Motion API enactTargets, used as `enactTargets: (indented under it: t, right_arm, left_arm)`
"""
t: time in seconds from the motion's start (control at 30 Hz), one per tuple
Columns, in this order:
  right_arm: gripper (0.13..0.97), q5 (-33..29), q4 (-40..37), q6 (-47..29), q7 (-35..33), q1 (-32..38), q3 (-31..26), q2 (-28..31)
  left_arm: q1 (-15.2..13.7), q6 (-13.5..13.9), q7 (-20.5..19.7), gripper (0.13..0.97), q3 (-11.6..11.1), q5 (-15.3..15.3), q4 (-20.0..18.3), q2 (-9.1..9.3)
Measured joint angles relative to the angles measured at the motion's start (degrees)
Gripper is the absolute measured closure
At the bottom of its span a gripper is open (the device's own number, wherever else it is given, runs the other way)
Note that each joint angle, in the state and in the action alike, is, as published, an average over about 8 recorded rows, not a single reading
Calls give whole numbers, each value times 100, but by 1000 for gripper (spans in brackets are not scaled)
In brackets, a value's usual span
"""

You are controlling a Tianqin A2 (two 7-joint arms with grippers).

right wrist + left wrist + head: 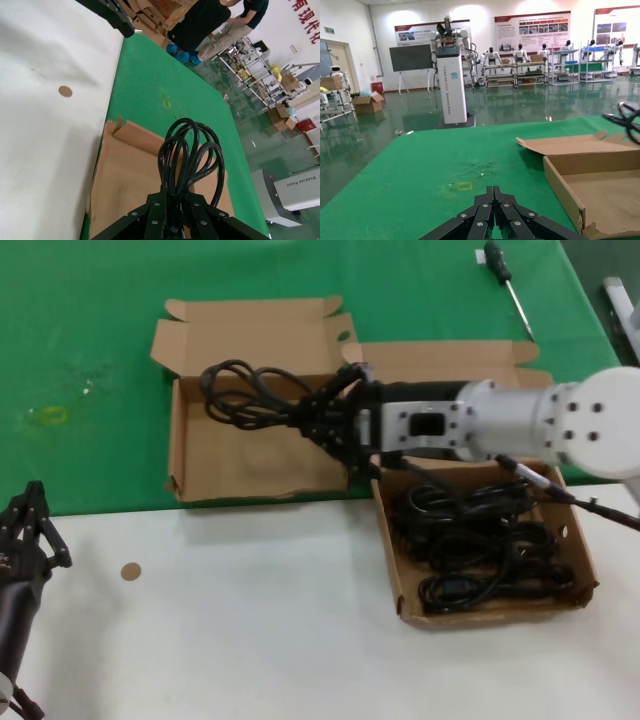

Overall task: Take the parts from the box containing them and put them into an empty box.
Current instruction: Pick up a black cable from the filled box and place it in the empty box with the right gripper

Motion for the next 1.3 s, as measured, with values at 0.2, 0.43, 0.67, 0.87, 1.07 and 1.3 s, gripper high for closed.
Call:
enactTargets:
  t: [0.2,0.43,0.67,0.87,1.07,1.3]
  right_arm:
    - [898,-187,-461,214,-72,137,-126,-400]
    - [898,-282,-1074,501,-378,262,-217,-769]
    - [899,-288,-1551,779,-732,348,-242,-1007]
    - [894,-219,-1861,948,-984,409,-225,-1152]
    - [880,-200,-1996,1030,-1067,445,-217,-1226]
    - [813,-207,-2013,1066,-1071,439,-217,-1247]
  left_arm:
    - [0,0,0,945,0,0,0,0]
    - [0,0,0,945,0,0,0,0]
    - [0,0,0,945,0,0,0,0]
    - [0,0,-3,945,0,1,0,0]
    - [0,0,-6,945,0,2,0,0]
    - [0,0,-4,945,0,3,0,0]
